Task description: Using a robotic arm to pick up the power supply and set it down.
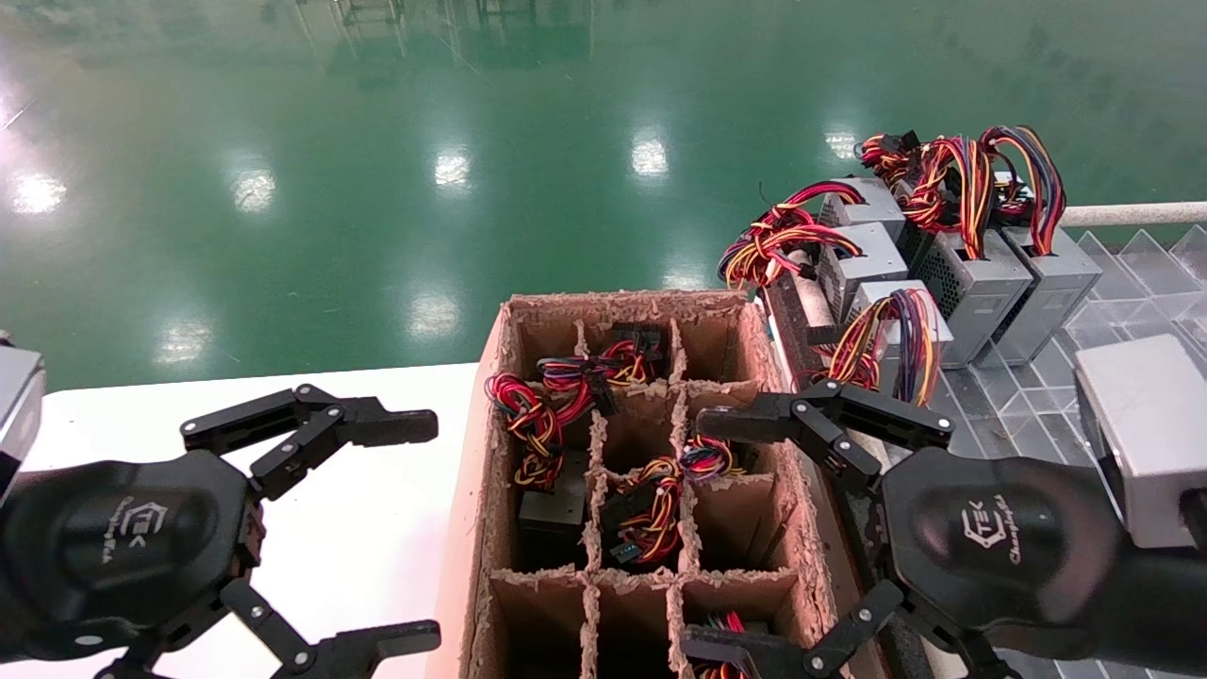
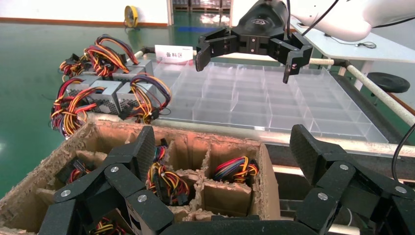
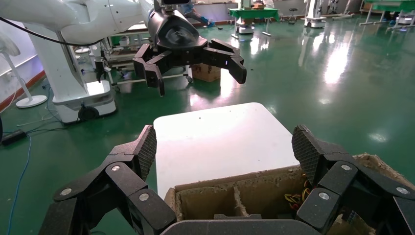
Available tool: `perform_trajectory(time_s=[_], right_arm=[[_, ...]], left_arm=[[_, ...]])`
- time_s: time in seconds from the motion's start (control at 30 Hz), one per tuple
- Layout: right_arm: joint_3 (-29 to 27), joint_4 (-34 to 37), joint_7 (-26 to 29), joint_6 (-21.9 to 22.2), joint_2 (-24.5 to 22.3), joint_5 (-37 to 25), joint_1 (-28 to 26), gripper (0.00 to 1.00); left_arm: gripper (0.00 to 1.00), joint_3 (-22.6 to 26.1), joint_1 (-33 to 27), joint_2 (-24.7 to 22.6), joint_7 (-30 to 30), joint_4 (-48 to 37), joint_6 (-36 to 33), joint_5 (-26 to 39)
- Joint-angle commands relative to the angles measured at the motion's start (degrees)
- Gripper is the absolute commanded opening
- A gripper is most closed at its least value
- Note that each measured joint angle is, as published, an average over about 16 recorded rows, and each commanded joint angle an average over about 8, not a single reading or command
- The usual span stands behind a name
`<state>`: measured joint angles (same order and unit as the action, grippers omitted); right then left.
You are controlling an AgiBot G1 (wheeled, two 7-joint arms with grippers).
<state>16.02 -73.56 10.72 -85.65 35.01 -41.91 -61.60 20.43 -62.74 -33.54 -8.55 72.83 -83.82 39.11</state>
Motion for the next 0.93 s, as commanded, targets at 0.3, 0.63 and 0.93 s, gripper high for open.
perform_trajectory(time_s=[0.3, 0.63, 0.93], right_arm=[[0.00, 0.00, 0.00, 0.00, 0.00, 0.00, 0.00, 1.00], [0.00, 0.00, 0.00, 0.00, 0.00, 0.00, 0.00, 1.00], [0.00, 0.00, 0.00, 0.00, 0.00, 0.00, 0.00, 1.00]], left_arm=[[1.00, 0.00, 0.00, 0.00, 0.00, 0.00, 0.00, 0.00], [1.00, 0.00, 0.00, 0.00, 0.00, 0.00, 0.00, 0.00], [1.00, 0.00, 0.00, 0.00, 0.00, 0.00, 0.00, 0.00]])
